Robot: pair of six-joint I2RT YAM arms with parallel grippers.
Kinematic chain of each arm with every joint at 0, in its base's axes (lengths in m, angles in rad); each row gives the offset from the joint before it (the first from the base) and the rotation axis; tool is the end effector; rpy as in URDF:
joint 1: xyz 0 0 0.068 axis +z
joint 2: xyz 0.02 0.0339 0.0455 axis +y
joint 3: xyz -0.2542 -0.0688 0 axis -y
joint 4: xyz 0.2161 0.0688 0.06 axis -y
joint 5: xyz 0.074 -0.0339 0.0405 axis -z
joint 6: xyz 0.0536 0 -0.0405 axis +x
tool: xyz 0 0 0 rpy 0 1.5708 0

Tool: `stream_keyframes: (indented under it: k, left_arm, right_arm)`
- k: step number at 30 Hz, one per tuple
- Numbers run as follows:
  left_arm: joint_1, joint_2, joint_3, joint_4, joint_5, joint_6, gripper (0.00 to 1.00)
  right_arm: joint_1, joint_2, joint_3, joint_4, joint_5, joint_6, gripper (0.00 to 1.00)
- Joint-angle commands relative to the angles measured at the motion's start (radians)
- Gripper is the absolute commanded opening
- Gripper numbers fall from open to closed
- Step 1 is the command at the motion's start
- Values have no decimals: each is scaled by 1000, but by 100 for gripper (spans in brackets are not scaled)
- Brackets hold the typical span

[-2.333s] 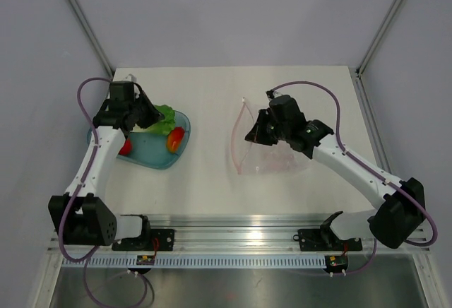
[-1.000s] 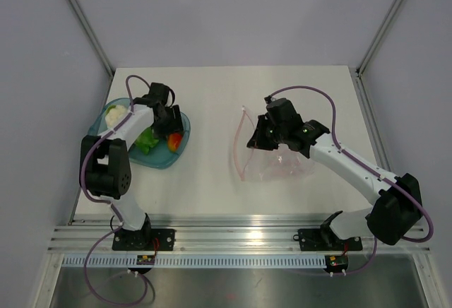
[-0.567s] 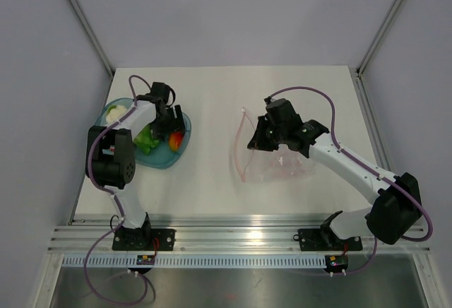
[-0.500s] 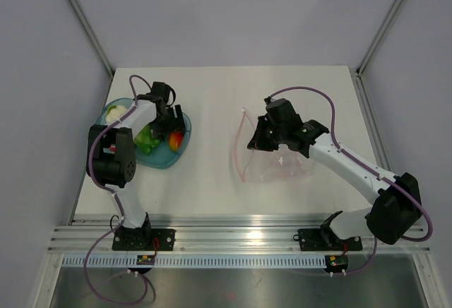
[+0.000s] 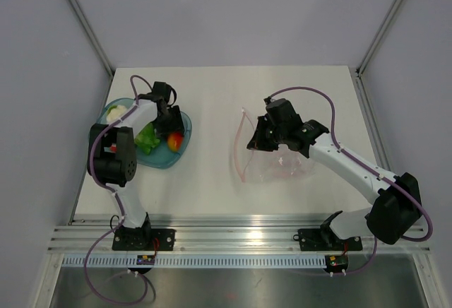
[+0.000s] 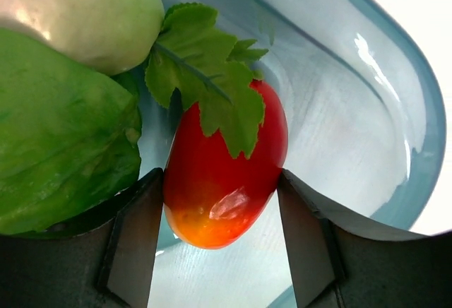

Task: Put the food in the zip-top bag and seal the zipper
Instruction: Pick up the fake fruit from the bin, then place the fake fruit in the zipper food storage bag.

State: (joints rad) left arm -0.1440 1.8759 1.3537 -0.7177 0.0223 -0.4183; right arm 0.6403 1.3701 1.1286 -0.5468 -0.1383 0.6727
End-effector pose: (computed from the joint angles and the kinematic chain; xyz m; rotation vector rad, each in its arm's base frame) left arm 0.3512 -0.0521 0.1795 -0.3811 2.7996 -0.1612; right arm 0.2226 0.1751 0.2790 -0.0309 2.4958 0.7651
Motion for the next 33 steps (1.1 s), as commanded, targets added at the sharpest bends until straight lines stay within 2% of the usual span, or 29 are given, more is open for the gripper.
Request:
stream_keyframes:
  k: [1,4,8,9,10,14,17,26,30,33]
  left_arm:
    - [0,-110,36,-6,19,12,39]
    - [-2,-184,39,-14,21,33,26]
    - [-2,-253,22,-23,10,41,13]
    - [-2,-276,18,-22,10,39,12]
    - [-3,-287,12,-19,11,41,6]
    - [-2,-330,-4,-2,24,46,0]
    - [-2,-350,-4,-3,37,47,0]
    - [0,-411,22,-37,80,55,0]
    - [1,-452,28,-42,181,49,0]
    - [0,-489,28,-28,261,33,0]
  right_arm:
    - [-4,-17,26,22,-20,10,7]
    - [-4,-20,30,24,-29,11,7]
    - [-4,-26,31,33,-37,16,7]
    - [-4,-26,33,38,-38,18,6]
    - [-4,-22,33,41,-43,19,7]
    - [-4,6,72,65,-86,36,6]
    - [12,61,135,87,-103,42,7]
    - [73,381,403,156,-216,79,6]
    - [102,515,510,159,-257,102,6]
    - [107,555,548,174,-282,123,5]
